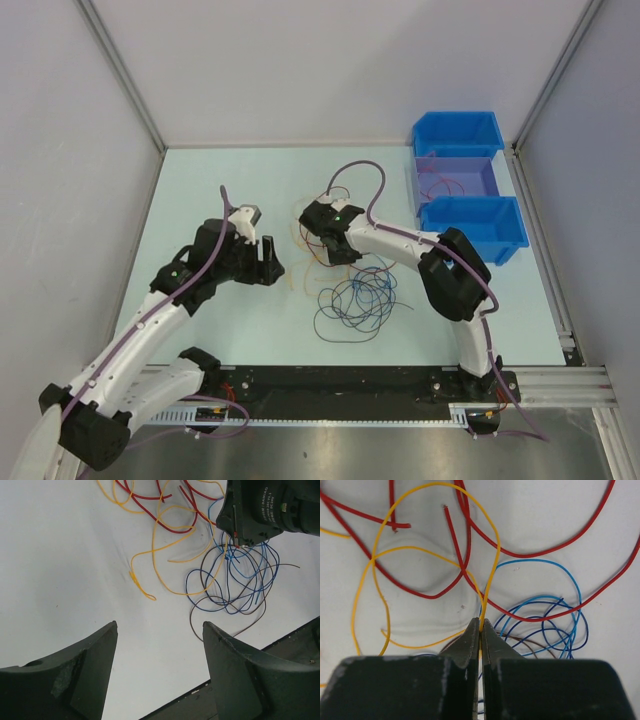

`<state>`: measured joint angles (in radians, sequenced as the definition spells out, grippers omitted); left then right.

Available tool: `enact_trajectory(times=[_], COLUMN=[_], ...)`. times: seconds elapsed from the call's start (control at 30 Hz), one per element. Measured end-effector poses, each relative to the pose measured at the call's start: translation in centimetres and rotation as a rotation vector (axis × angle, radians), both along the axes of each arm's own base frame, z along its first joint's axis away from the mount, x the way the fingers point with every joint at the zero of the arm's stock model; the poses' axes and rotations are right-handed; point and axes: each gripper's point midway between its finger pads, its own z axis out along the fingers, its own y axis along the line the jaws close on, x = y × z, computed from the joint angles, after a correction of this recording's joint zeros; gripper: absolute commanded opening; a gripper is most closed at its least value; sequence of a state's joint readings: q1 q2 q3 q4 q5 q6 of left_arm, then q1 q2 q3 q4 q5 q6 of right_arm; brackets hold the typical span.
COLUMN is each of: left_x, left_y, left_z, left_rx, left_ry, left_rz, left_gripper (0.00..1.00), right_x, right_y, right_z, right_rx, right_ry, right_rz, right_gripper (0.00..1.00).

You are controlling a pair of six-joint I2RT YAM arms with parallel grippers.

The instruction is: Untangle the cables

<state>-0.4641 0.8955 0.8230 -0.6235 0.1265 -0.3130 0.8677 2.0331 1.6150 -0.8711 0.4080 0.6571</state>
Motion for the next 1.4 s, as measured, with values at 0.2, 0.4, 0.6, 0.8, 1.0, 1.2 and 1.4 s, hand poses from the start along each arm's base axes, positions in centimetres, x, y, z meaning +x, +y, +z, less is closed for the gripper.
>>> enact_trajectory(times=[0.2, 0.4, 0.6, 0.8, 1.0, 1.2, 1.4], left_x=[0.0, 0.0, 0.1, 0.1, 0.1, 0.1, 0.1], left_y=[0.2, 0.3, 0.3, 0.3, 0.4, 0.4, 0.4], left_z=[-0.1, -0.1, -0.1, -0.1, -0.1, -0.1, -0.1], left_rx=[0.004, 0.008, 0.010, 0.011, 0.011, 0.011, 0.011], left_ry=[-0.003, -0.006, -0.007, -0.007, -0.007, -0.007, -0.007], left_rz=[0.006, 0.011, 0.014, 0.015, 0.015, 0.016, 0.016], left_gripper=[0.74, 0.73, 0.73, 0.73, 0.73, 0.73, 0.73], right_x=[0.4, 0.6, 0.3, 0.4, 0.5, 1.0, 1.0], right_y=[-0.7, -1.0, -0.7, -0.2, -0.1, -0.3, -0.8], right_z=[-1.0, -1.4, -2.1, -2.5, -2.8, -3.3, -3.7], right_rx=[-0.033, -0.034, -0.019, -0.002, 0.004, 0.007, 0.001], right_ry=[0.012, 0.013, 0.030, 0.031, 0.028, 0.030, 0.039], right_rz=[-0.009, -0.006, 0.011, 0.018, 0.023, 0.016, 0.010], right_gripper=[0.16, 0.30, 0.30, 0.29, 0.27, 0.26, 0.20])
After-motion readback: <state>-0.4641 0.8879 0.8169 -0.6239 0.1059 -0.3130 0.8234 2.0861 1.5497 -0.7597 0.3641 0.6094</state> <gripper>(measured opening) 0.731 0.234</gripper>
